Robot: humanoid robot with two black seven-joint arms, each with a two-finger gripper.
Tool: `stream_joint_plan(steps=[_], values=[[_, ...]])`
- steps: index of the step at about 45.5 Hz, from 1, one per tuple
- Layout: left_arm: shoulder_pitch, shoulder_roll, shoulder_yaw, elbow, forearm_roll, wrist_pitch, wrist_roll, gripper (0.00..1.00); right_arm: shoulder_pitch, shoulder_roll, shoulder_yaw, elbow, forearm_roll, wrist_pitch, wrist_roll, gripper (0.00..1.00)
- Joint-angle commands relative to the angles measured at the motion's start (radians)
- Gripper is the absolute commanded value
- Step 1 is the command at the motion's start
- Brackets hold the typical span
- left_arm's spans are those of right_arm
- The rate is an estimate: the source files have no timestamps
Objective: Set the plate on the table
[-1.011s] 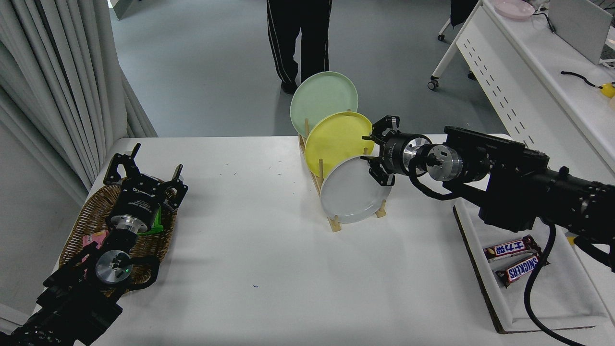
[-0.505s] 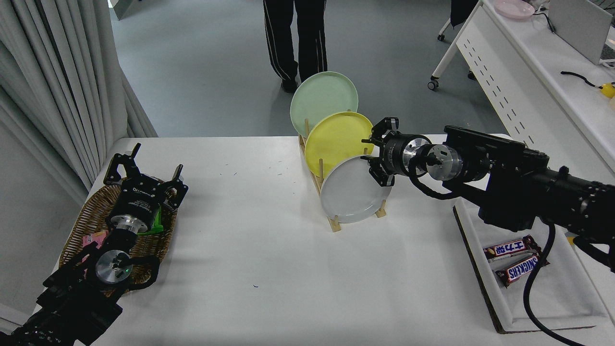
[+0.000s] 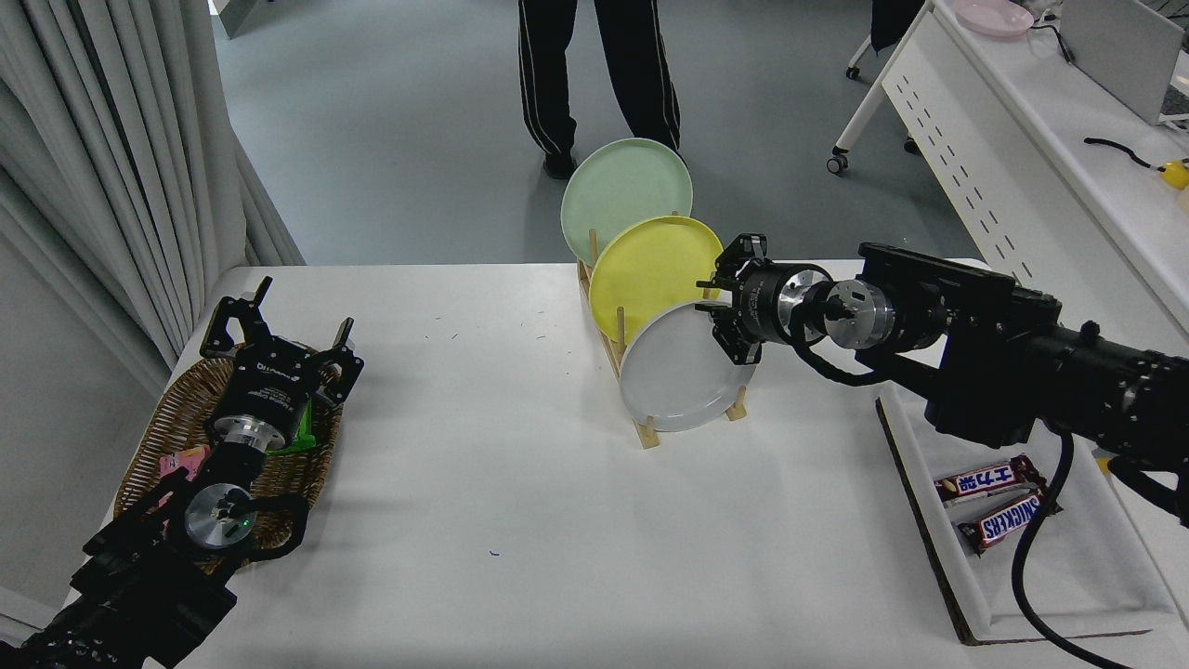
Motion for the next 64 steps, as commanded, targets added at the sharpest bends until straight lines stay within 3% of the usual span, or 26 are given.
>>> stream_joint_plan(steps=[1, 37, 64], values=[[0.0, 0.0, 0.0, -0.001, 0.0, 0.0, 0.0, 1.0, 0.0, 0.0, 0.0, 0.0, 0.0, 0.001, -0.011, 0.2], [0.0, 0.0, 0.0, 0.0, 0.0, 0.0, 0.0, 1.0, -0.001, 0.0, 0.002, -0.001, -0.002, 0.001, -0.018, 0.15], [0.0, 0.0, 0.0, -0.001, 0.0, 0.001, 0.0, 1.0, -0.006, 0.0, 0.025, -0.001, -0.008, 0.002, -0.018, 0.0]])
